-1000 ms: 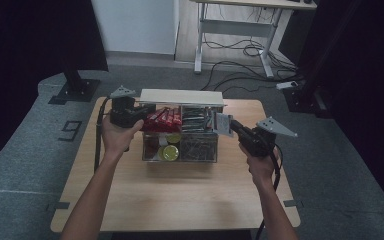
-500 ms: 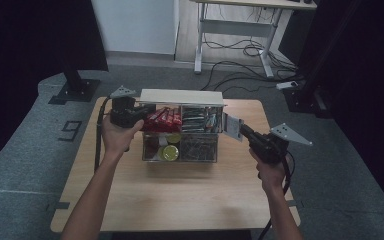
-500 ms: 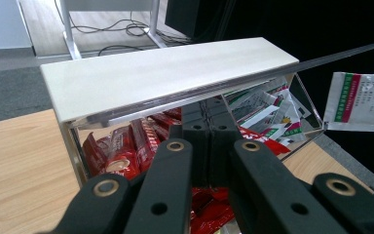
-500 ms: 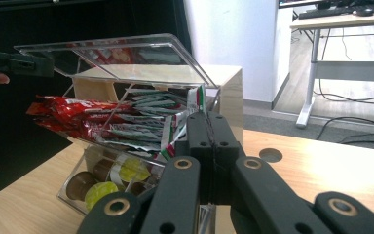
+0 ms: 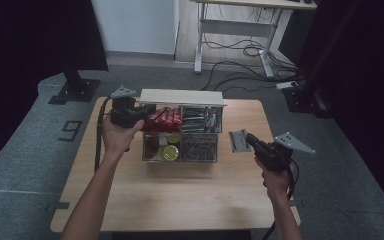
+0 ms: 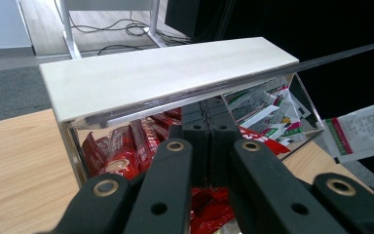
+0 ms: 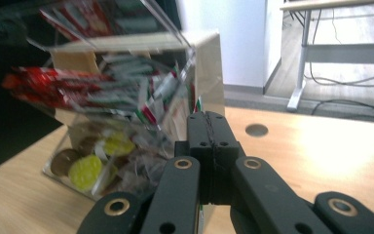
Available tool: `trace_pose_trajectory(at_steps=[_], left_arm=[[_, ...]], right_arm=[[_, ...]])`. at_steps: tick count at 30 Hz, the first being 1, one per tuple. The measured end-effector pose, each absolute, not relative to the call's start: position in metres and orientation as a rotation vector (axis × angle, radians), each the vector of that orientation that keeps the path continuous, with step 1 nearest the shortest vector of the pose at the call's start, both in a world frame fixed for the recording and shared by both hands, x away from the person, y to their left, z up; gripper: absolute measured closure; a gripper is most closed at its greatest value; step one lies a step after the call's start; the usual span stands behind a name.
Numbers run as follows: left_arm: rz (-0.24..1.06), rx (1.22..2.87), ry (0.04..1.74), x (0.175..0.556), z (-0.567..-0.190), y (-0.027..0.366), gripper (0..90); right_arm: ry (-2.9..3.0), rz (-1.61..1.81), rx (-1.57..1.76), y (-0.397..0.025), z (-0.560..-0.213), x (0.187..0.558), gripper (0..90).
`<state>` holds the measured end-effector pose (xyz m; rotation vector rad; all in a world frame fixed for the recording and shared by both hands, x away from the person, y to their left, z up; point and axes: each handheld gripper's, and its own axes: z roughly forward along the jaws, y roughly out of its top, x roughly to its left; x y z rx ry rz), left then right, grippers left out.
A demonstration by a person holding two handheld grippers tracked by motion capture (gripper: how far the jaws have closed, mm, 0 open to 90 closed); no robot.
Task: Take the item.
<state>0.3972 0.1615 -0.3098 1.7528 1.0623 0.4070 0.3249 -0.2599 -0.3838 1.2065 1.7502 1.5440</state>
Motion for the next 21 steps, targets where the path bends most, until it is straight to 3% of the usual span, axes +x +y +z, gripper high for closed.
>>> trace_pose_trajectory(at_steps=[11, 21], left_arm=[[0.41, 1.756, 1.065, 0.398, -0.31, 0.161, 88.8], [0.413, 1.758, 1.067, 0.397, -0.31, 0.16, 88.8]], right_arm=[[1.832, 1.453, 1.315, -0.271, -0.441, 0.324, 90.0], [1.859, 1.404, 1.386, -0.281, -0.471, 0.321, 90.0]])
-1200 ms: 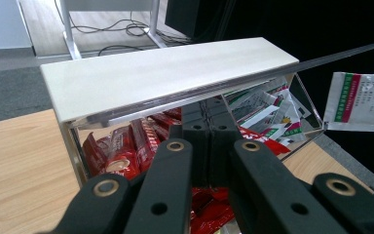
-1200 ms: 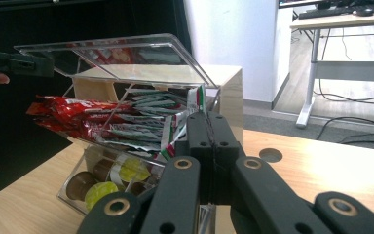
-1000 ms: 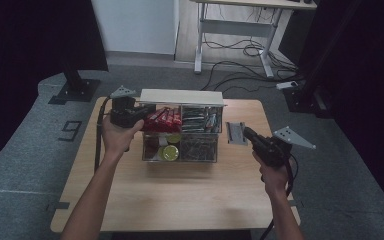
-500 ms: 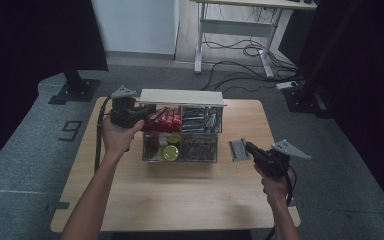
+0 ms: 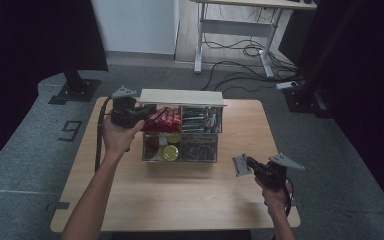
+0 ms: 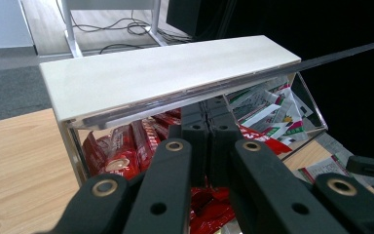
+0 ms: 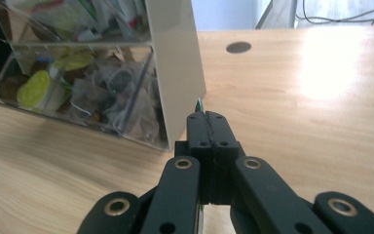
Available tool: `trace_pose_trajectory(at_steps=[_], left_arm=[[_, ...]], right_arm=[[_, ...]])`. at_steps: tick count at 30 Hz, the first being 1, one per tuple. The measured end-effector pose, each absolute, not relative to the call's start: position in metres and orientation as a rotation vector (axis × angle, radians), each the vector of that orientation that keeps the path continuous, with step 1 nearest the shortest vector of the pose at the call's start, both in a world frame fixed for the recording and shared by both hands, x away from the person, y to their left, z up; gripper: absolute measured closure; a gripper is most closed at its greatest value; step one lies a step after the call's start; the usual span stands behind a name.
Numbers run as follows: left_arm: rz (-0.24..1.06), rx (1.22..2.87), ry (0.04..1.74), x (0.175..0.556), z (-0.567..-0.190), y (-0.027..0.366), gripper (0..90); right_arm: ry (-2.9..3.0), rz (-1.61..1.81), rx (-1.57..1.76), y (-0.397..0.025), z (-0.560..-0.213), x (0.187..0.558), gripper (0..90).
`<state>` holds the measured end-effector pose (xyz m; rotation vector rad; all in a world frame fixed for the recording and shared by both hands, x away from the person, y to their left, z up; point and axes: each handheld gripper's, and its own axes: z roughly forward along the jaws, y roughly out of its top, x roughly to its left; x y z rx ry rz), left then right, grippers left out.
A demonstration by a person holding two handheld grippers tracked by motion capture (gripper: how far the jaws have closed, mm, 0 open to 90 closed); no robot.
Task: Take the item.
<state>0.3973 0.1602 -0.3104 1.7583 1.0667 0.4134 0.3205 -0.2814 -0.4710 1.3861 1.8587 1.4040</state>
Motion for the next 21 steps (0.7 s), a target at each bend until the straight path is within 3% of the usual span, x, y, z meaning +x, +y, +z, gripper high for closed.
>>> trace_pose_trajectory(at_steps=[21], left_arm=[[0.414, 1.761, 1.065, 0.397, -0.311, 0.159, 89.1]], right_arm=[[1.871, 1.242, 1.495, -0.301, -0.514, 0.317, 90.0]])
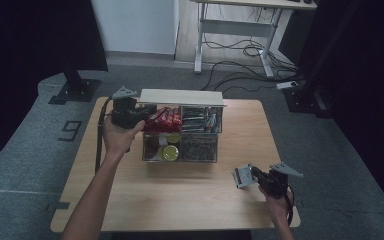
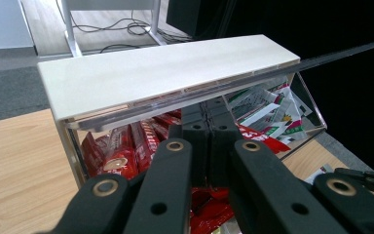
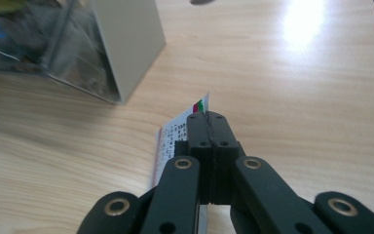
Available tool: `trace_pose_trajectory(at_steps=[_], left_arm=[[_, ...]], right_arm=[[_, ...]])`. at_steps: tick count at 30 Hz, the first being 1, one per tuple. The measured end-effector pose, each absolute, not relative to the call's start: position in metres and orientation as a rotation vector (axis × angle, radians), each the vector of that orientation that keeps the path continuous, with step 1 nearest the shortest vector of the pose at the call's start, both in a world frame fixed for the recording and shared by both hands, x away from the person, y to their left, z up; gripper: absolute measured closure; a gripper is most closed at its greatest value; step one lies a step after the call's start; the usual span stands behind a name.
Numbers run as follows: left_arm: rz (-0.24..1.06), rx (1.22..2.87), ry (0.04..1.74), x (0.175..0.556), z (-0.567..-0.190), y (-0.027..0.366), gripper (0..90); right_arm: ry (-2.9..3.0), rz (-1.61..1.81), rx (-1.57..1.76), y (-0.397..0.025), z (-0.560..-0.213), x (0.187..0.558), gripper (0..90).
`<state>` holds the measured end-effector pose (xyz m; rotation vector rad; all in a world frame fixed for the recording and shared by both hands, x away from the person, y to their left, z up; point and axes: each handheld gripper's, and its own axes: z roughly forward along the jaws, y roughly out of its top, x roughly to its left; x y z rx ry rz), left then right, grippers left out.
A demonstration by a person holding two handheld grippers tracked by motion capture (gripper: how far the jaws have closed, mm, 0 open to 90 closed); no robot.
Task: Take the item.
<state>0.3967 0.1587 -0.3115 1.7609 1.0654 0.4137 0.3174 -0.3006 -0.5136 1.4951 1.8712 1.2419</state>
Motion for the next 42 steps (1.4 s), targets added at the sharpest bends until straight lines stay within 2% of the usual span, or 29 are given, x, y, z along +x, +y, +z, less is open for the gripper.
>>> trace_pose_trajectory(at_steps=[11, 19, 25, 33, 42], left_arm=[[0.409, 1.763, 1.068, 0.396, -0.313, 0.158, 89.2], [0.405, 1.763, 1.068, 0.396, -0.314, 0.158, 88.9], [0.405, 1.76, 1.065, 0.395, -0.314, 0.158, 88.9], [0.402, 1.76, 1.063, 0.395, -0.315, 0.159, 89.0], [0.395, 1.764, 1.064, 0.391, -0.319, 0.159, 89.4]], right_arm=[[1.868, 1.145, 1.571, -0.312, -0.542, 0.32, 89.9], [1.866, 1.117, 1.56, -0.314, -0.546, 0.321, 88.1], [1.833, 1.092, 1.541, -0.314, -0.545, 0.32, 69.2], [1.795, 1.194, 1.512, -0.311, -0.536, 0.314, 58.2], [1.782, 1.283, 1.527, -0.312, -0.535, 0.312, 55.2]])
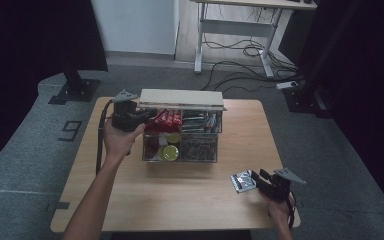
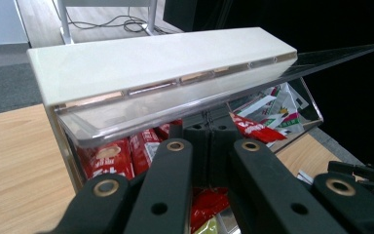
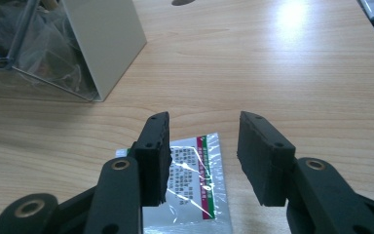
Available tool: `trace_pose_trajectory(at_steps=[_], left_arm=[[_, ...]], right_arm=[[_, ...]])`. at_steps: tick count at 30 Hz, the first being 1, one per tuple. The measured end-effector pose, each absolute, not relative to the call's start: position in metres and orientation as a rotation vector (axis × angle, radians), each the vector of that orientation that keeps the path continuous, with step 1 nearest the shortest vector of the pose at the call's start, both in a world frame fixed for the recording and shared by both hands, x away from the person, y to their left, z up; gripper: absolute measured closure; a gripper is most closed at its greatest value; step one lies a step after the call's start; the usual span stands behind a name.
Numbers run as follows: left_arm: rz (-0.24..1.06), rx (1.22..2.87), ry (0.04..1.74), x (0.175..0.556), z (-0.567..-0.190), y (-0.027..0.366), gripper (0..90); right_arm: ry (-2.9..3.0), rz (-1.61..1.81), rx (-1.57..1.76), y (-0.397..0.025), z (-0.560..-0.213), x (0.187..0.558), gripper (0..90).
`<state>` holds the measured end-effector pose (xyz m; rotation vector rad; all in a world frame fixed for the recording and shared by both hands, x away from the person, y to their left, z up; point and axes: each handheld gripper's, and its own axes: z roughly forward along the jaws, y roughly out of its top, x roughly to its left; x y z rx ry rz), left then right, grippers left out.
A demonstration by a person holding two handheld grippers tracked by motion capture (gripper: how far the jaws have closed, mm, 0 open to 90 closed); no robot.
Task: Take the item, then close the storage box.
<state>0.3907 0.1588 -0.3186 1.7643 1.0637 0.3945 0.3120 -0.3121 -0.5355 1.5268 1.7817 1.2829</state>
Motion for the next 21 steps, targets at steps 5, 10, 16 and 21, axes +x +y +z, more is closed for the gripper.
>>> trace_pose_trajectory(at_steps=[5, 10, 16, 21], left_arm=[[0.39, 1.765, 1.063, 0.389, -0.321, 0.16, 89.9], [0.374, 1.77, 1.063, 0.387, -0.326, 0.16, 90.0], [0.363, 1.771, 1.062, 0.382, -0.331, 0.162, 90.0], [0.356, 1.776, 1.059, 0.379, -0.334, 0.162, 90.0]], right_arm=[[1.798, 1.289, 1.507, -0.309, -0.535, 0.312, 55.8], [1.807, 1.291, 1.51, -0.308, -0.537, 0.312, 57.1], [1.811, 1.287, 1.526, -0.31, -0.54, 0.312, 58.4], [1.816, 1.287, 1.53, -0.309, -0.542, 0.312, 59.1]])
